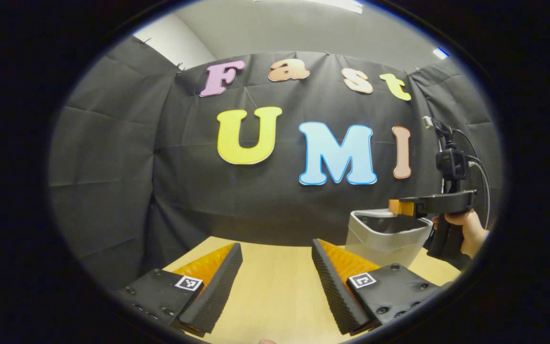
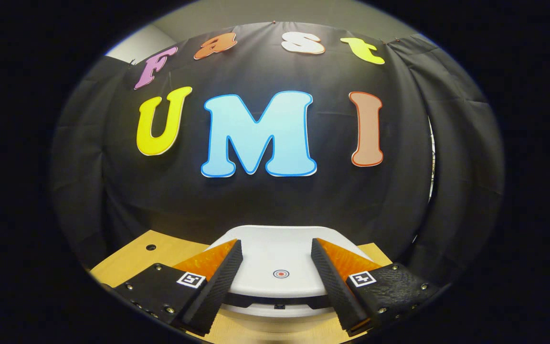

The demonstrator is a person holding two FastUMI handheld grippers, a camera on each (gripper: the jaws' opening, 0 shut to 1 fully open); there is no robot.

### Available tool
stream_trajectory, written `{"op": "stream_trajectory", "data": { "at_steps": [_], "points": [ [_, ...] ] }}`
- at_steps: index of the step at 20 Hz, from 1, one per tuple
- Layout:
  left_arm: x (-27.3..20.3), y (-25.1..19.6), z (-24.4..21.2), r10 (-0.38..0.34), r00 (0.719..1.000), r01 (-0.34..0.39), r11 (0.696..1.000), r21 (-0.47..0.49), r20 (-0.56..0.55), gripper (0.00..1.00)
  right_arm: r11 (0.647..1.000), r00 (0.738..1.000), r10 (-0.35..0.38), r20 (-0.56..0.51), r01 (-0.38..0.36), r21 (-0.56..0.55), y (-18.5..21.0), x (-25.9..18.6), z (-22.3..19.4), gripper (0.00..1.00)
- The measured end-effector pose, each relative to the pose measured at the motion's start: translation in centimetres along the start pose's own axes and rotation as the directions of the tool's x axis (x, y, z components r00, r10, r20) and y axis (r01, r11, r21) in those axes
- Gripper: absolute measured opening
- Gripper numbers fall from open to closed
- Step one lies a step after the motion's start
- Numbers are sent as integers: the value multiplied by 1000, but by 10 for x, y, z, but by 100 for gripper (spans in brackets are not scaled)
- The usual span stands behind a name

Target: Press the lid of the desktop garbage bin to open it, pick up the crumpled paper on the desktop and throw it into the bin, then pick up the pop can on the desktop and drop it into the bin, and finally close the garbage bin lid.

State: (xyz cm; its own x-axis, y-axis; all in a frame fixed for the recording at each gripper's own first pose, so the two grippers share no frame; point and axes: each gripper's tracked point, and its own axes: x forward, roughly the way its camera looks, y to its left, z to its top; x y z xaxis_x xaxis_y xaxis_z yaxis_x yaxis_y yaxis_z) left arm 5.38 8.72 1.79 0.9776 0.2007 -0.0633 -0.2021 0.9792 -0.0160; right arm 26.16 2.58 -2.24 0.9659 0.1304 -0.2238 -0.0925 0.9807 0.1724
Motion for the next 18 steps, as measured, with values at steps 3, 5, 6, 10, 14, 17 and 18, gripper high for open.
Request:
{"op": "stream_trajectory", "data": {
  "at_steps": [3,5,6,10,14,17,18],
  "points": [
    [1,6,0,17,1000,-17,1000,0,-2,96,1000,1000,-1,3,1,10,1,8,-10,94],
    [2,9,-1,23,1000,-23,1000,1,-4,96,1000,1000,-1,-4,1,3,1,12,-19,93],
    [2,8,-2,26,1000,-26,1000,2,-5,96,1000,1000,0,-11,0,-10,1,14,-23,93],
    [4,4,-2,26,1000,-26,1000,2,-6,96,1000,999,7,39,-6,-27,0,16,-20,95],
    [5,-3,-1,25,1000,-25,1000,7,-5,96,999,997,27,71,-26,-18,0,20,-21,95],
    [6,-7,1,27,1000,-27,1000,14,-2,96,998,995,44,93,-39,-50,1,21,-23,95],
    [6,-8,0,26,1000,-26,1000,12,-3,96,997,994,51,101,-45,-59,2,21,-23,95]
  ]
}}
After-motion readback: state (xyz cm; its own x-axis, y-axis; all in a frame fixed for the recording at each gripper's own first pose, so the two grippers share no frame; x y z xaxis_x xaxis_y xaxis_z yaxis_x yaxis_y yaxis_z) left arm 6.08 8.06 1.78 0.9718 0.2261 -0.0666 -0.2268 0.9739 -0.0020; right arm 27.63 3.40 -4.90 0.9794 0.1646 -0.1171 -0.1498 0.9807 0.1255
